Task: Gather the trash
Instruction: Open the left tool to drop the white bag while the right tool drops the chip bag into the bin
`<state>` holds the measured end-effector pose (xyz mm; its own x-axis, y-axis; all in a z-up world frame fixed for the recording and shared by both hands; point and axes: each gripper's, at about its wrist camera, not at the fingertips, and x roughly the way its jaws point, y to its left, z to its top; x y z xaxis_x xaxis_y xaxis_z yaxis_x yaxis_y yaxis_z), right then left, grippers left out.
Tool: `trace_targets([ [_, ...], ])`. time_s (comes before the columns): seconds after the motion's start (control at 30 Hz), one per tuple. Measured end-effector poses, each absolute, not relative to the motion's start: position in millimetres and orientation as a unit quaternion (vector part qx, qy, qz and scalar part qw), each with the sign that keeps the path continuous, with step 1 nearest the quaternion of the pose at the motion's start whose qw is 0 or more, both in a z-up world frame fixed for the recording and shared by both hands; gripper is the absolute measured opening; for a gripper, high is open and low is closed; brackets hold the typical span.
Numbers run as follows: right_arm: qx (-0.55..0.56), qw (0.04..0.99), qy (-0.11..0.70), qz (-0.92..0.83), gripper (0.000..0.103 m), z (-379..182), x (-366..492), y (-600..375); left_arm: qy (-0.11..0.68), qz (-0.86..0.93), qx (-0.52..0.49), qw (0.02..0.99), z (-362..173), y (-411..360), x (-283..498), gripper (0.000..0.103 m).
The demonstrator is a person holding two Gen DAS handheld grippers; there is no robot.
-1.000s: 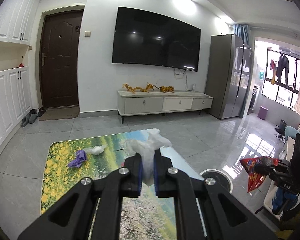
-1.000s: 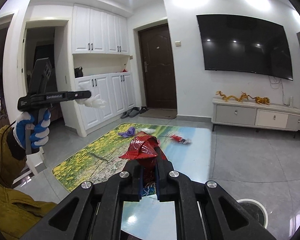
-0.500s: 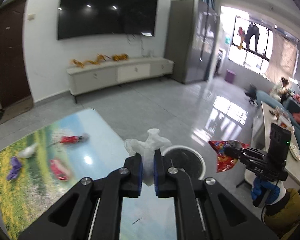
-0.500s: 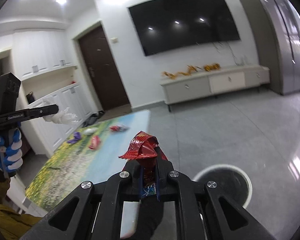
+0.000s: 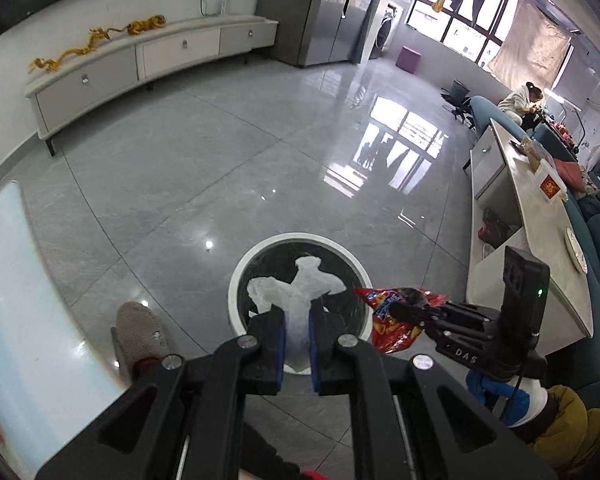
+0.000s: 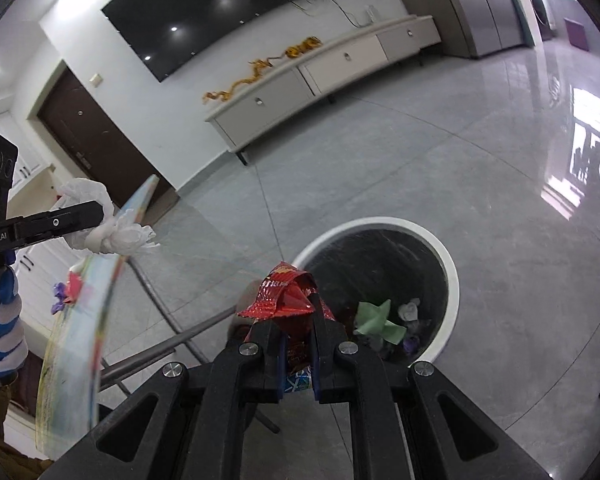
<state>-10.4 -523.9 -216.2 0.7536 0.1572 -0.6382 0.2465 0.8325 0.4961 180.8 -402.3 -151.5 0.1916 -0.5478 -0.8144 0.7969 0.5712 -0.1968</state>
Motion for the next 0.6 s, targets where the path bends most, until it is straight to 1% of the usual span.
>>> trace_targets([
  [0.1, 0.290, 0.885, 0.363, -0.036, 0.012, -230.7, 0.7, -535.5, 0.471, -0.448, 0.122, 0.750, -167.4, -422.3, 193.4, 0.009],
  [0.2, 0.298, 0.879, 0.369, -0.047, 0.012, -239.3, 14.5, -542.2, 0.485, -0.451, 0.113, 0.741, -179.2, -437.0, 201.4, 0.012],
  [0.23, 0.298, 0.878, 0.371, -0.049, 0.015, -241.5, 20.5, -542.6, 0.490, -0.451, 0.113, 0.738, -184.4, -444.4, 203.4, 0.017],
  [0.27, 0.295, 0.877, 0.377, -0.054, 0.020, -245.1, 25.4, -544.7, 0.492, -0.451, 0.112, 0.736, -186.3, -447.9, 205.2, 0.024],
  [0.3, 0.292, 0.876, 0.381, -0.056, 0.024, -246.9, 30.4, -544.7, 0.493, -0.451, 0.110, 0.736, -188.1, -450.4, 206.1, 0.043],
  [0.33, 0.289, 0.875, 0.385, -0.060, 0.032, -248.9, 33.8, -544.2, 0.492, -0.451, 0.106, 0.737, -188.9, -452.0, 207.3, 0.059],
  [0.47, 0.280, 0.872, 0.395, -0.075, 0.037, -255.1, 38.8, -550.0, 0.486, -0.453, 0.096, 0.742, -187.6, -451.7, 209.4, 0.060],
  [0.6, 0.275, 0.872, 0.396, -0.083, 0.037, -250.1, 34.2, -549.6, 0.479, -0.449, 0.089, 0.749, -179.9, -443.3, 208.1, 0.060],
])
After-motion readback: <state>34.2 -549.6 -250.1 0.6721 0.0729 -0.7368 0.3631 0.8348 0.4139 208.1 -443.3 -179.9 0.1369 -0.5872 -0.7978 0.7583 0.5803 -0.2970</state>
